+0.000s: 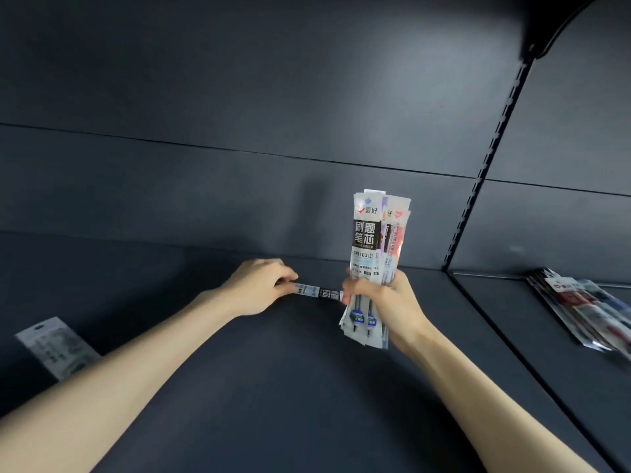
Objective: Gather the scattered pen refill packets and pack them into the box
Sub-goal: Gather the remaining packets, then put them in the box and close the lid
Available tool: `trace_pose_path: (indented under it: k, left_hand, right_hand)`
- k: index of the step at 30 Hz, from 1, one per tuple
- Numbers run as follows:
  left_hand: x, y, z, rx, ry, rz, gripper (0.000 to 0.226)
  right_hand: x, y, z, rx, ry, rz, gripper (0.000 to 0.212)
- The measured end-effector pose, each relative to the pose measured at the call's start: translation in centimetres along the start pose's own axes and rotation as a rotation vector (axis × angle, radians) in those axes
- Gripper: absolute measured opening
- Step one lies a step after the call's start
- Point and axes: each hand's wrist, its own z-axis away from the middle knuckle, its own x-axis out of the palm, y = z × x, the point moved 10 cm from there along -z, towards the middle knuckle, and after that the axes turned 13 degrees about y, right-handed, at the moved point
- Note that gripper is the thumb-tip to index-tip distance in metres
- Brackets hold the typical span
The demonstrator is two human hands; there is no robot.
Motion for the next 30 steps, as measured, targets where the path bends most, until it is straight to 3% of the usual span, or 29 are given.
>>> trace_pose_path:
  k: [4,9,11,14,17,21,25,30]
  left_hand:
    - [-0.3,-0.6,0.3,-0.093,-0.06,0.062,0.035]
    - [-0.1,0.0,1.7,-0.156,-0.164,0.154,0.016]
    - [-0.6,0.0,2.5,-0.168,-0.099,0.129,0.012]
    - [-3.1,0.0,4.0,-0.241,0.145,0.254,0.009]
    - [-6.3,0.1,6.5,-0.395,0.373,0.698,0.014]
    - [-7.7,1.9,9.8,-0.481,0.415,1.212,0.024]
    - [-8.9,1.0,11.7,-0.453,0.461,1.158,0.015]
    - [-10.5,-1.2,13.0,-0.386,0.448,1.134,0.009]
  right_hand:
    - [-0.1,0.3,0.1,0.02,0.023,-0.024,0.014]
    - [0.2,0.6,0.7,0.058,0.035,-0.04,0.015]
    - [0.5,0.5,1.1,0.063,0.022,-0.044,0.016]
    - [1.2,0.3,1.8,0.101,-0.037,-0.142,0.01]
    - [2.1,-0.2,2.3,0.158,-0.107,-0.295,0.005]
    - [5.2,-1.9,3.8,0.139,-0.231,-0.368,0.009]
    - [8.8,-3.5,5.6,0.114,-0.314,-0.471,0.039]
    - [12.3,-3.4,6.7,0.138,-0.305,-0.421,0.038]
